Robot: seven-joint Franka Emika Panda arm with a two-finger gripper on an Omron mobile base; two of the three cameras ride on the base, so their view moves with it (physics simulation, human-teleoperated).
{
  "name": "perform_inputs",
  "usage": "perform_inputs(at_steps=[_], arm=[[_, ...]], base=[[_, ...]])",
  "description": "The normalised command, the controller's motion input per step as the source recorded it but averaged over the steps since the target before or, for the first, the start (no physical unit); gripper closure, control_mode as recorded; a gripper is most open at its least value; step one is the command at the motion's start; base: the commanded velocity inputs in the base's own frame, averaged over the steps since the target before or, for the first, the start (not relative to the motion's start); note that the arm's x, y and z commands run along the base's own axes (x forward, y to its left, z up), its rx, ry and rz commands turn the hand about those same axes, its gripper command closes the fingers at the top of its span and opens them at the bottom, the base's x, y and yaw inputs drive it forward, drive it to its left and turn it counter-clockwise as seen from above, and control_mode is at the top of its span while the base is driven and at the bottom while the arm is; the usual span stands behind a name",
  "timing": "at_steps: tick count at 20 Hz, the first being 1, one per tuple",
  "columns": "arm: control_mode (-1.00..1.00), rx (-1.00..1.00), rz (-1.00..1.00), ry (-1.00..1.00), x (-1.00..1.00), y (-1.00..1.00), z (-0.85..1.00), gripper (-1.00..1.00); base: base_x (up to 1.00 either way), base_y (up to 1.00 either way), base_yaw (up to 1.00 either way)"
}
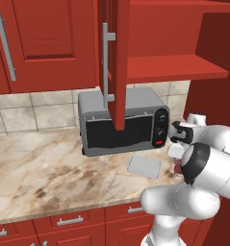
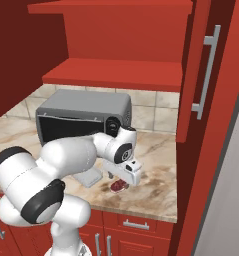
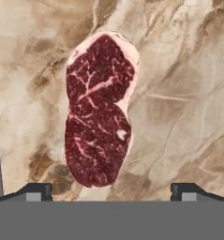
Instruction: Retrieve the tupperware from the cabinet, then place the raw meat into the tupperware to avoid contamination.
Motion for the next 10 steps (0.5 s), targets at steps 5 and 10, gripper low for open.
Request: perform_inputs(at_steps=[5, 10], arm=[[-1.00, 0.00, -0.16, 0.00, 0.00, 0.14, -0.11, -1.00], [-1.00, -0.01, -0.11, 0.00, 0.00, 0.01, -0.16, -1.00]], base=[[0.00, 0.00, 0.00], [0.00, 0.00, 0.00]])
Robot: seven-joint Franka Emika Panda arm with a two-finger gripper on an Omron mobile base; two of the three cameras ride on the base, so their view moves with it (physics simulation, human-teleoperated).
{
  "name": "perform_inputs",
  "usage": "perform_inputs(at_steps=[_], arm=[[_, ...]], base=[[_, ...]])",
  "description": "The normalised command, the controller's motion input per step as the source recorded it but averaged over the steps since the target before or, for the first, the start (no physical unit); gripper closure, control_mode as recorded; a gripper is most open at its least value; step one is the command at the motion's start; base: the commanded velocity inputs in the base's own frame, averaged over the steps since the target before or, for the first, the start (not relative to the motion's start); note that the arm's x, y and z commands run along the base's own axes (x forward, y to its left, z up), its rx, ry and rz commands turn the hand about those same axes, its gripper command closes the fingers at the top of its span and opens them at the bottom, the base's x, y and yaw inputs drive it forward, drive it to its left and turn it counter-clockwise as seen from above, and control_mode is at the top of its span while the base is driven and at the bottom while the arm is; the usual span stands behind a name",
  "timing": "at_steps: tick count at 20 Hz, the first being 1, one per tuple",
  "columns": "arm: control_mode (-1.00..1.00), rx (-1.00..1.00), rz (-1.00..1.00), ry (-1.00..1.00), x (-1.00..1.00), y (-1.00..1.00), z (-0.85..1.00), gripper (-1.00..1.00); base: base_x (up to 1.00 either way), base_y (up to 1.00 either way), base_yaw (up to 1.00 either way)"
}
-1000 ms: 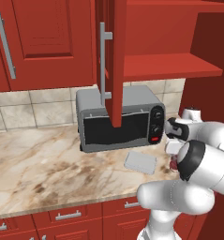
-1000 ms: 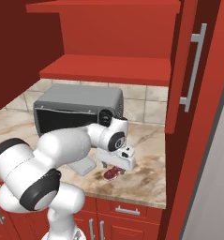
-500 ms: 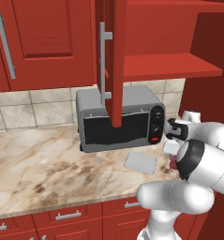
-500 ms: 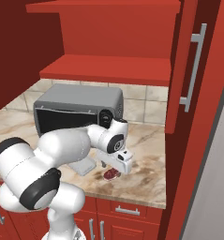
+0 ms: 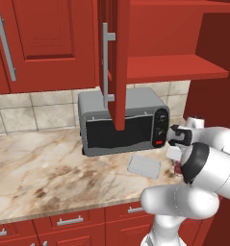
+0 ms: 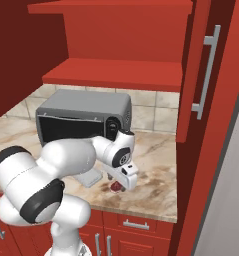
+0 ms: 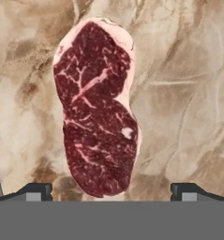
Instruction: Retrieve the tupperware from the cabinet, then place the raw meat into the tupperware to avoid contamination.
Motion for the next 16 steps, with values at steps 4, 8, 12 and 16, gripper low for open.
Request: perform_inputs(at_steps=[4, 8, 12, 16], arm=[[-1.00, -0.01, -0.08, 0.02, 0.00, 0.00, -0.19, -1.00], [-1.00, -0.05, -0.06, 0.04, 0.00, 0.05, -0.23, -1.00], [-1.00, -0.06, -0.04, 0.02, 0.01, 0.07, -0.22, -1.00], [-1.00, -0.05, -0.04, 0.00, 0.02, 0.06, -0.21, -1.00]], base=[[0.00, 0.00, 0.00], [0.00, 0.00, 0.00], [0.00, 0.00, 0.00], [0.00, 0.00, 0.00]])
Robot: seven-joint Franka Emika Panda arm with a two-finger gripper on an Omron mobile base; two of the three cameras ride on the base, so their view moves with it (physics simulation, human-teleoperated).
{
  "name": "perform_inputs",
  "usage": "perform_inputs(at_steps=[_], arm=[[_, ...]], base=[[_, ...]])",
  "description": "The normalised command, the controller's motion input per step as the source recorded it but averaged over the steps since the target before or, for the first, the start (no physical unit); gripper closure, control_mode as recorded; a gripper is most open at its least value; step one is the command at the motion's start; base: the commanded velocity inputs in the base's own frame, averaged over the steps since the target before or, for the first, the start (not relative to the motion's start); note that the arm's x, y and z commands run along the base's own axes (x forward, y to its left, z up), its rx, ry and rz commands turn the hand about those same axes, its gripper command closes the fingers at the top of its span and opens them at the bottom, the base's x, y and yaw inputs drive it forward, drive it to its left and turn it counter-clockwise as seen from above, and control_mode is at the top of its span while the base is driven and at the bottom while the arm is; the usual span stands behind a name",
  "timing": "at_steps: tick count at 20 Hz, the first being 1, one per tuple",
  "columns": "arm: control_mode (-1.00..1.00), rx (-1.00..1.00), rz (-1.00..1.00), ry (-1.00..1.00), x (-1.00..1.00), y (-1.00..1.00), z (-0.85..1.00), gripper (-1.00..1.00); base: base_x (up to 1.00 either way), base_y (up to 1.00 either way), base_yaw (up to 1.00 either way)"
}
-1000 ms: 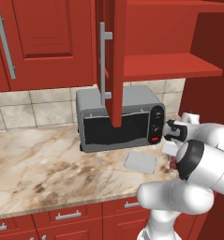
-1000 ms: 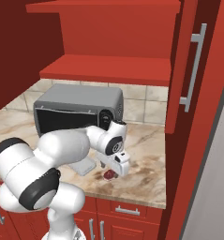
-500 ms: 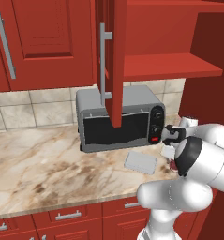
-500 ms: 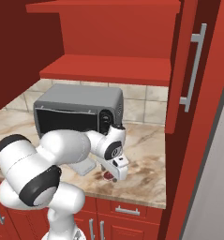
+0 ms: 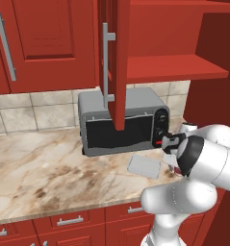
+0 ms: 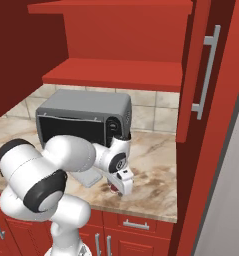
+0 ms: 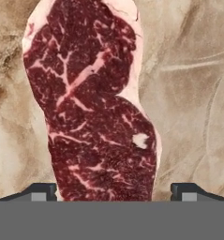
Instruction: Retrieve the tupperware from the cabinet, then place the raw meat into the tupperware to avoid contamination.
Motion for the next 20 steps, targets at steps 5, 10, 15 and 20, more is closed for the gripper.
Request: perform_inputs(at_steps=[5, 10, 15, 20], arm=[[-1.00, -0.02, -0.03, 0.00, 0.01, 0.00, -0.19, -1.00], [-1.00, 0.00, -0.01, 0.00, 0.02, 0.00, -0.26, -1.00], [-1.00, 0.00, 0.00, 0.01, -0.01, 0.00, -0.25, 1.00], [-1.00, 0.00, 0.00, 0.01, -0.06, 0.00, -0.20, 1.00]], base=[[0.00, 0.00, 0.00], [0.00, 0.00, 0.00], [0.00, 0.00, 0.00], [0.00, 0.00, 0.00]])
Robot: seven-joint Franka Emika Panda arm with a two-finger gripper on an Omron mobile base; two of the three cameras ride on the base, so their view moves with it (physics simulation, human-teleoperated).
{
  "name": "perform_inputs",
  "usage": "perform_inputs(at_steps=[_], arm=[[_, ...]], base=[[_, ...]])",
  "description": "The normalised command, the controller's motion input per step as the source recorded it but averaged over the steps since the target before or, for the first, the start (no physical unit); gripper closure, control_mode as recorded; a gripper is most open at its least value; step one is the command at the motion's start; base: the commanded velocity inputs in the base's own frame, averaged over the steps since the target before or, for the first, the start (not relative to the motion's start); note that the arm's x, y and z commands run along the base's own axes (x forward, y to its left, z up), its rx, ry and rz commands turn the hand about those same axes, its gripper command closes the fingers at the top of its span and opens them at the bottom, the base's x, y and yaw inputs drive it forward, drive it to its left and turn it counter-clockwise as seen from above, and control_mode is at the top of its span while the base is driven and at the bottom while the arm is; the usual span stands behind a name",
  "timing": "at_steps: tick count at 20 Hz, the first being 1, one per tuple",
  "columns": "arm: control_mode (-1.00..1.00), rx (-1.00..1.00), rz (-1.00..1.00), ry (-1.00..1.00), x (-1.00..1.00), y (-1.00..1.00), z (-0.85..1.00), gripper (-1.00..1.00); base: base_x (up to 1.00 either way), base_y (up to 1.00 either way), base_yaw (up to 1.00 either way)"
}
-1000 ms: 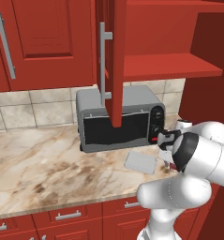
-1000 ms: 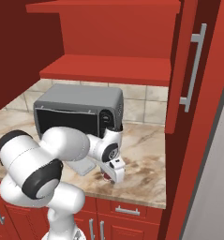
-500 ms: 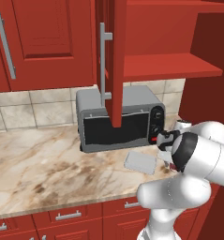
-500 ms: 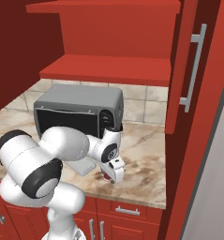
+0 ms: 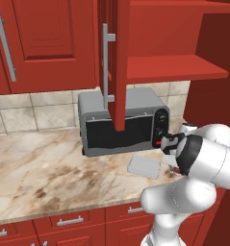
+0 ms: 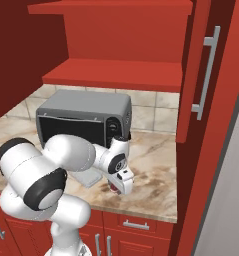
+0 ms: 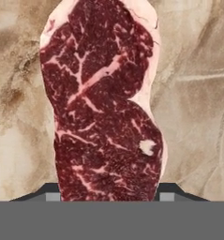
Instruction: Retrieve the tupperware from the cabinet, then place the raw meat into the tupperware to avoid contamination.
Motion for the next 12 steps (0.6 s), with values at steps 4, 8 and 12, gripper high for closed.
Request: perform_inputs(at_steps=[4, 8, 12], arm=[[-1.00, 0.00, -0.03, 0.00, -0.05, 0.00, -0.01, 1.00], [-1.00, 0.00, -0.05, -0.01, -0.17, 0.00, 0.11, 1.00], [-1.00, -0.01, -0.06, -0.05, -0.31, 0.02, 0.27, 1.00]], base=[[0.00, 0.00, 0.00], [0.00, 0.00, 0.00], [0.00, 0.00, 0.00]])
